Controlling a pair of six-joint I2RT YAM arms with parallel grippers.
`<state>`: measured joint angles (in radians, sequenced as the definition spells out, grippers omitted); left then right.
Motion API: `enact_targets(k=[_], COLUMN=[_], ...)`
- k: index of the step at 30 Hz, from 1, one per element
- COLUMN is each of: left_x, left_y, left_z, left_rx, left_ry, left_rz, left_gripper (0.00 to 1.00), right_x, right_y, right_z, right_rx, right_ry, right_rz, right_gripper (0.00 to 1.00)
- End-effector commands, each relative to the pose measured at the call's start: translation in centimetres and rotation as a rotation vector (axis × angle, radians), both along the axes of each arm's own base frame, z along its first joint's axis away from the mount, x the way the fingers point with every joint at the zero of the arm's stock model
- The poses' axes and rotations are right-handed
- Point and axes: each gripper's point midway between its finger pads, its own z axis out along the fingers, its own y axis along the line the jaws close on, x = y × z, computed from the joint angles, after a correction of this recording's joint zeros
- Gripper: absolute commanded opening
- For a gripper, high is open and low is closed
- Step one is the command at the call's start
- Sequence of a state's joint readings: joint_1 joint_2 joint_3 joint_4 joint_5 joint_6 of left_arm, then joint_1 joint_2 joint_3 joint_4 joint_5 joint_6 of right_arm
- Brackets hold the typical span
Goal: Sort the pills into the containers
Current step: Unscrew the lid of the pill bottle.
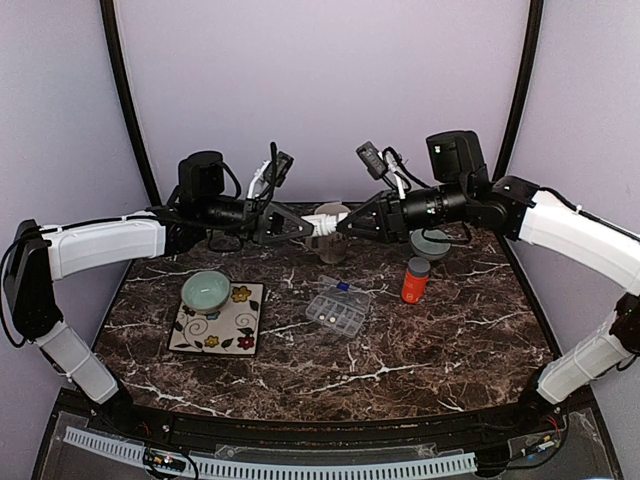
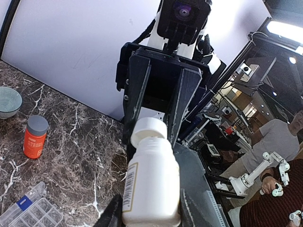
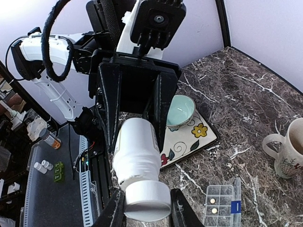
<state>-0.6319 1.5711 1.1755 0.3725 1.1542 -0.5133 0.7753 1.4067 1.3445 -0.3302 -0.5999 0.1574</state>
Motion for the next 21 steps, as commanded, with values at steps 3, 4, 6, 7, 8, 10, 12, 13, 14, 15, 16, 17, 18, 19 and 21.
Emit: enact_targets(k=[3,4,6,7,8,10,12,13,14,15,16,17,18,19,21], left_x=[-0.9,-1.0,-0.9,-0.9,-0.9,-0.7,-0.7,-0.6,-0.7,-0.6,-0.6,-0.6,-0.7,-0.7,-0.7], left_y=[0.3,0.3,0.3,0.3,0.3,0.3,0.4,0.4,0.5,0.6,0.6,0.7,0.8,0.9,1.0], left_z=[1.3,1.3,1.1,1.1,1.1,1.0,0.8,0.7,0.6,0.5,0.3,0.2,0.2,0.1,-0.2], left_rx=[-0.039,-0.038,-0.038,-0.039,-0.040,-0.039,-0.039,-0.038,-0.039,-0.038,-0.039,-0.039,-0.041,-0.043,-0.043], left_ry=[-0.042,-0.042,-0.040,-0.042,-0.045,-0.044,-0.044,-0.044,-0.046,-0.045,-0.046,-0.046,-0.048,-0.050,-0.050], left_rz=[-0.043,-0.041,-0.039,-0.036,-0.034,-0.026,-0.018,-0.012,-0.007,0.000,0.008,0.014,0.021,0.027,0.042], left_gripper=[0.00,0.00,0.00,0.00,0.00,0.00,0.00,0.00,0.00,0.00,0.00,0.00,0.00,0.00,0.00], right_x=[0.6,0.5,0.4,0.3,0.3,0.2,0.2,0.1,0.1,0.1,0.1,0.1,0.1,0.1,0.2], right_y=[-0.6,-0.7,-0.7,-0.8,-0.8,-1.0,-1.1,-1.2,-1.3,-1.4,-1.4,-1.5,-1.6,-1.6,-1.8], right_z=[1.1,1.2,1.4,1.5,1.6,1.7,1.8,1.8,1.8,1.9,1.9,1.9,1.9,1.8,1.7], right_rx=[0.017,0.018,0.023,0.028,0.029,0.031,0.034,0.035,0.035,0.038,0.038,0.038,0.038,0.037,0.033], right_ry=[-0.069,-0.067,-0.068,-0.070,-0.069,-0.069,-0.069,-0.069,-0.069,-0.069,-0.070,-0.070,-0.071,-0.071,-0.072], right_rz=[-0.034,-0.033,-0.032,-0.032,-0.034,-0.038,-0.046,-0.048,-0.050,-0.055,-0.058,-0.062,-0.067,-0.073,-0.082], right_gripper=[0.13,0.13,0.13,0.12,0.13,0.12,0.12,0.12,0.12,0.12,0.12,0.12,0.12,0.12,0.12])
